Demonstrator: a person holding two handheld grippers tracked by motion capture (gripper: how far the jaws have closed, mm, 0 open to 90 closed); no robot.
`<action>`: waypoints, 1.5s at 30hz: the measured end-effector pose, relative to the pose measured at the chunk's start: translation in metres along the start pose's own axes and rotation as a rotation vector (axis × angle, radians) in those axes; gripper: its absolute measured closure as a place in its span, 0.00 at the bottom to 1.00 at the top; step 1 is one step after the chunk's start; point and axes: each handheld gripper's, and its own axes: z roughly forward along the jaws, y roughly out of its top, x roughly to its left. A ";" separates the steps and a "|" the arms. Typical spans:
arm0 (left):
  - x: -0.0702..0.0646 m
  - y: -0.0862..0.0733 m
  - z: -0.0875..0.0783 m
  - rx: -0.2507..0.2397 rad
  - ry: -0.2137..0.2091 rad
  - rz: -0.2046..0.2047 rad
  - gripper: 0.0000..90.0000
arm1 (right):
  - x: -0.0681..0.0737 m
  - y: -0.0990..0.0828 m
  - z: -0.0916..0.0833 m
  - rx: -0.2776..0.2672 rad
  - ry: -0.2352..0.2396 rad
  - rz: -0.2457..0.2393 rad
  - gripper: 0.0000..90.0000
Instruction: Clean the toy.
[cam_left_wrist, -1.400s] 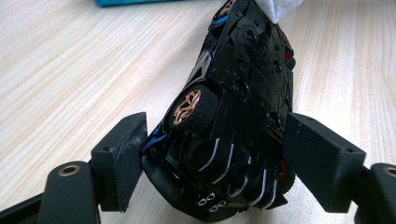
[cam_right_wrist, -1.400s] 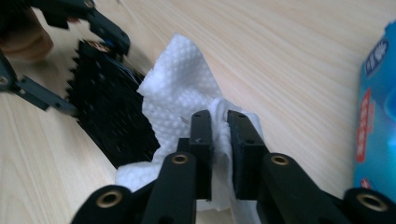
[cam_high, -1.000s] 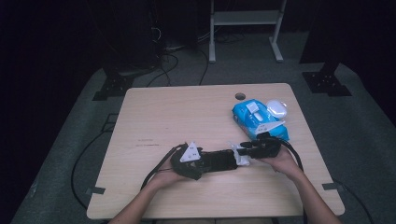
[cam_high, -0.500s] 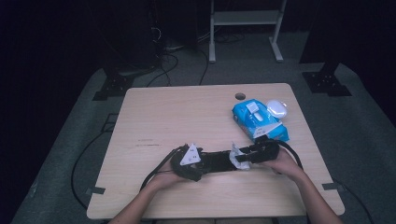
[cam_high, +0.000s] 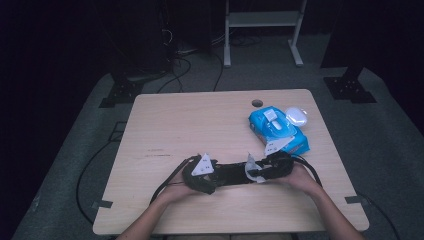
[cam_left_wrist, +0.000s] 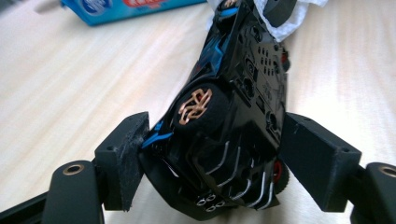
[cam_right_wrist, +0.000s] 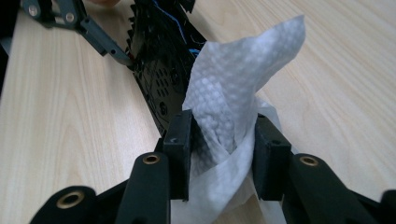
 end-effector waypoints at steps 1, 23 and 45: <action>0.002 0.000 0.000 0.003 -0.026 -0.019 0.27 | 0.002 0.000 0.000 0.001 -0.007 -0.014 0.70; 0.015 -0.003 -0.007 0.017 -0.027 -0.073 0.56 | 0.010 0.005 -0.011 -0.004 -0.153 -0.045 0.85; 0.016 -0.008 -0.007 -0.019 0.000 -0.065 0.64 | 0.061 0.086 0.059 -0.117 -0.080 -0.028 0.92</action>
